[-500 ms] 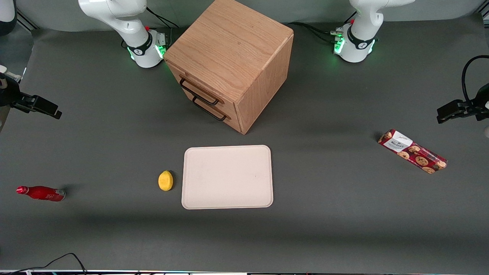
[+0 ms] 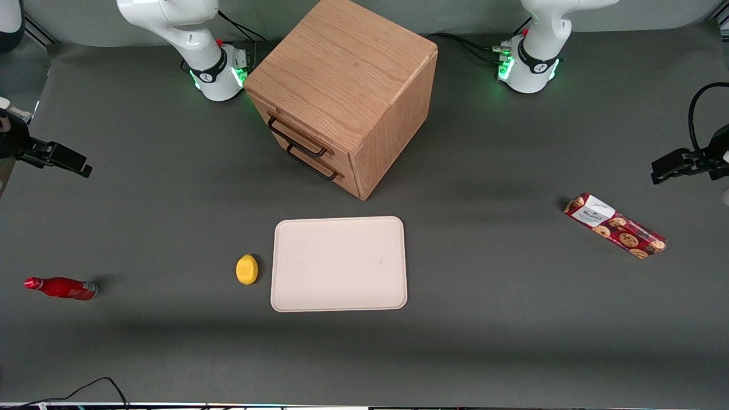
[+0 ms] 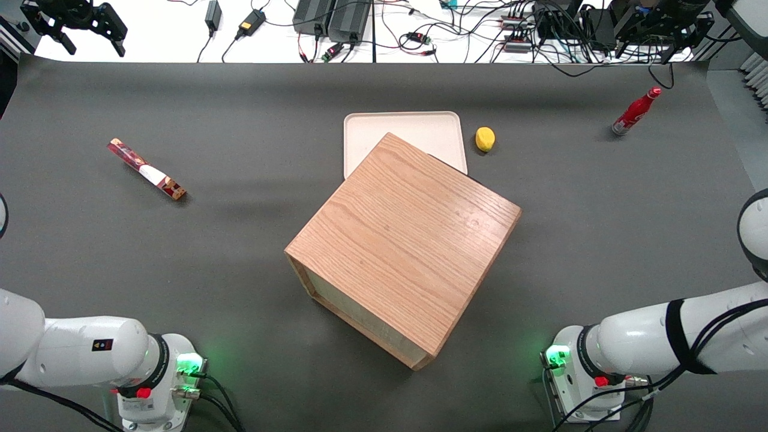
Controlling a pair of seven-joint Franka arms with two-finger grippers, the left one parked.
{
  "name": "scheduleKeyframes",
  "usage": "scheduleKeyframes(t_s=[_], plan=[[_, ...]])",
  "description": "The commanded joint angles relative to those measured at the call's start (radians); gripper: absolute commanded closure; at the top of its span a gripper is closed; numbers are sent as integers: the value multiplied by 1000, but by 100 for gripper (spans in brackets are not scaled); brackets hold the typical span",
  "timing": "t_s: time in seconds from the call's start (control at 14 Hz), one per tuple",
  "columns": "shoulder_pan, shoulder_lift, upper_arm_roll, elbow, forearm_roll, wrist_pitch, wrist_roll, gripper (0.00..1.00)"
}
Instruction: Open upper drawer
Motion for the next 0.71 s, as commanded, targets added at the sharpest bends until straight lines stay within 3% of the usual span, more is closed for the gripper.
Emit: scheduleKeyframes(t_s=[0.0,0.64], plan=[[0,1,-2,17,13,-21,14,0],[1,2,1,17,13,-32,14,0]])
